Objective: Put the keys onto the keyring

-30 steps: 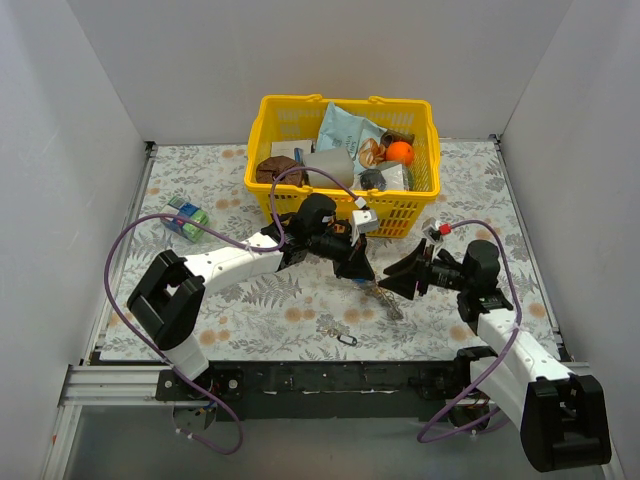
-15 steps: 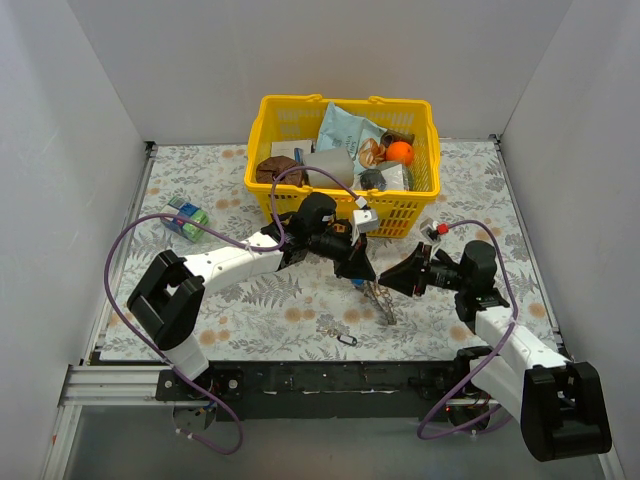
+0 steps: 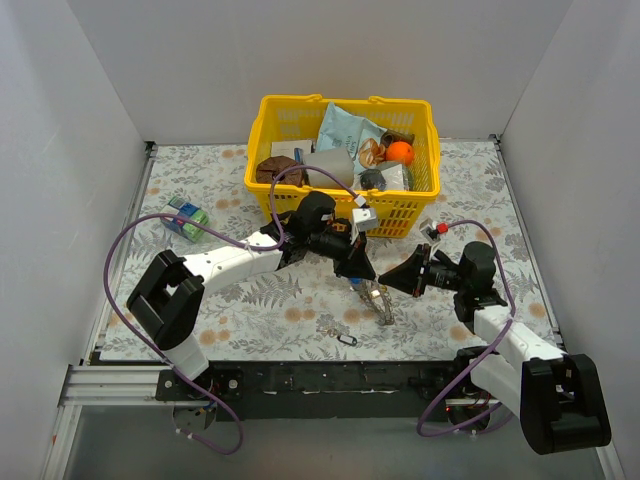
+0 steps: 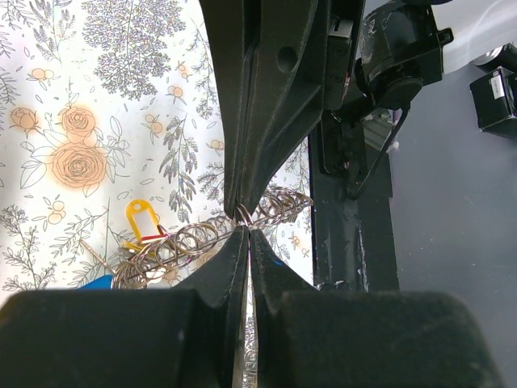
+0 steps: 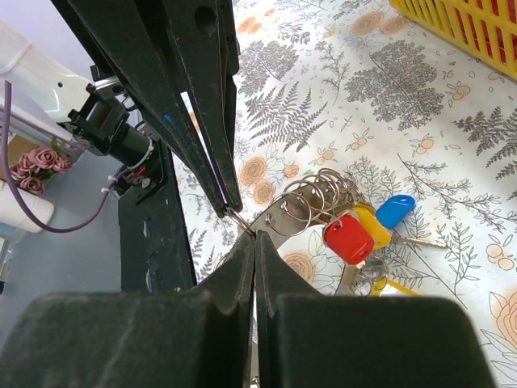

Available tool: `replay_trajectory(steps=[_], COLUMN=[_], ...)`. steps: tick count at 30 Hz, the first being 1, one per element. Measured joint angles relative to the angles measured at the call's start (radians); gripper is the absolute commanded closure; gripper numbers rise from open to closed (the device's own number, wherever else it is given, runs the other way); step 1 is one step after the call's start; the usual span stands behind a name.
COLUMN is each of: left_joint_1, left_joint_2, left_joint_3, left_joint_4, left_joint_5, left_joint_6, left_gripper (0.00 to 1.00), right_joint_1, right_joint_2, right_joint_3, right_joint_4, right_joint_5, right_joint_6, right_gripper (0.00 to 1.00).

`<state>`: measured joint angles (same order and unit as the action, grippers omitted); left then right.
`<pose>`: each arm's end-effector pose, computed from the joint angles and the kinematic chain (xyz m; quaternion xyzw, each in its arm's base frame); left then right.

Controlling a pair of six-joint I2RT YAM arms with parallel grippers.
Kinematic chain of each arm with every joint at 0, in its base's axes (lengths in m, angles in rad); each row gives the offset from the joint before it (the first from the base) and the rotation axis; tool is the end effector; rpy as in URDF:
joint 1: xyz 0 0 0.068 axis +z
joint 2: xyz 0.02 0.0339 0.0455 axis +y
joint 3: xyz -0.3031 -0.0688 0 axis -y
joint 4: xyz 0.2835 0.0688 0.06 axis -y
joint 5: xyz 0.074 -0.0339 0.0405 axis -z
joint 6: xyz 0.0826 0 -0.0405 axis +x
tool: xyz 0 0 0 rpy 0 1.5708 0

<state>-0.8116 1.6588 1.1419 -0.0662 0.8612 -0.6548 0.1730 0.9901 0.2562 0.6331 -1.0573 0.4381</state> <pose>0.2502 -0.3547 0.2571 0.2599 0.7822 -0.5614 0.0741 0.2028 0.1085 0.2101 -0.2506 0.6796 0.5310 0.4397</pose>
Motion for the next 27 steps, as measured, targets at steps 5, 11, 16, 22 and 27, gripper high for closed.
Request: replay_trajectory(steps=[5, 11, 16, 22, 27], left_joint_1=[0.0, -0.009, -0.011, -0.002, 0.045], left_joint_2=[0.0, 0.0, -0.01, -0.039, -0.092], left_joint_3=[0.0, -0.001, -0.015, -0.072, -0.154], left_joint_4=[0.0, 0.01, 0.03, 0.076, 0.181], left_joint_5=[0.0, -0.007, -0.024, -0.056, -0.061], left_joint_6=[-0.003, -0.006, -0.008, -0.04, -0.119], left_gripper=[0.78, 0.61, 0.56, 0.49, 0.48], right_joint_1=[0.0, 0.006, 0.007, 0.007, 0.007], right_joint_2=[-0.007, -0.038, -0.061, -0.076, -0.089], right_joint_3=[-0.006, -0.01, -0.012, -0.04, -0.051], right_joint_4=[0.012, 0.023, 0.023, 0.028, 0.028], right_joint_5=[0.002, 0.008, 0.016, 0.023, 0.031], right_joint_6=[0.005, 0.015, 0.027, 0.031, 0.031], right_gripper=[0.99, 0.99, 0.99, 0.99, 0.99])
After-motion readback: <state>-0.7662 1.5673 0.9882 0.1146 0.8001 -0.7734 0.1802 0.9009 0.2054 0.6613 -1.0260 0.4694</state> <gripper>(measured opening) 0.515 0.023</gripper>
